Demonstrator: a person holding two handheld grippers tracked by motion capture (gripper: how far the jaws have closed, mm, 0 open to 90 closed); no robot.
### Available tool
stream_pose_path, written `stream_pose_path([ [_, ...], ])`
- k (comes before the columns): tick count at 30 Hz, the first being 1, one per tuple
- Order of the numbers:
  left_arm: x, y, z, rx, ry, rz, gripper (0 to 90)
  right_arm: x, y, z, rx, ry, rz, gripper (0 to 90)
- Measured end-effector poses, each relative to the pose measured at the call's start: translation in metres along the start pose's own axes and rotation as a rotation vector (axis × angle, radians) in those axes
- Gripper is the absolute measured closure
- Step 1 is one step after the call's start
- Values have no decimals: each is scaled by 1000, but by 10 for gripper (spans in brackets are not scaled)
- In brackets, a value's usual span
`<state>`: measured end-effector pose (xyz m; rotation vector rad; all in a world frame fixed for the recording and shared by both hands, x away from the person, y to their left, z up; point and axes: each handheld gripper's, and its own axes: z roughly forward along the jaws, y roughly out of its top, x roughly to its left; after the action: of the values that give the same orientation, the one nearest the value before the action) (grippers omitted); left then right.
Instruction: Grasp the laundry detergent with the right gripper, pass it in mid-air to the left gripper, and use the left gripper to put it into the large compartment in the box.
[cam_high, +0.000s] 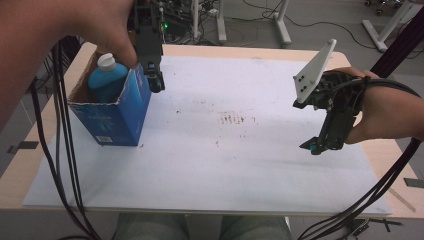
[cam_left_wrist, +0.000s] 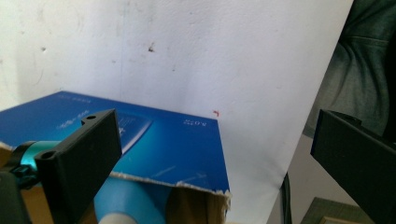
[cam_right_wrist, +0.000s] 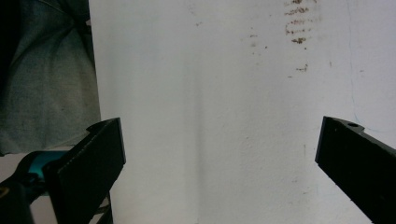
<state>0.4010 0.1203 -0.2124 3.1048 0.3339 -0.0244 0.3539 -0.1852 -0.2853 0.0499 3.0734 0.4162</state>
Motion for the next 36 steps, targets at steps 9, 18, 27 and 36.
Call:
stream_pose_path([
  [9,1,6,7,-29,-31,40,17,-5,-1,5,36,3,-15,7],
  [18,0,8,8,-47,-47,68,17,-10,0,10,50,11,-18,7],
  [27,-2,12,14,-53,-52,76,17,-10,2,15,78,11,-32,7],
  [36,-1,16,16,-51,-46,85,17,-12,1,15,80,7,-32,7],
])
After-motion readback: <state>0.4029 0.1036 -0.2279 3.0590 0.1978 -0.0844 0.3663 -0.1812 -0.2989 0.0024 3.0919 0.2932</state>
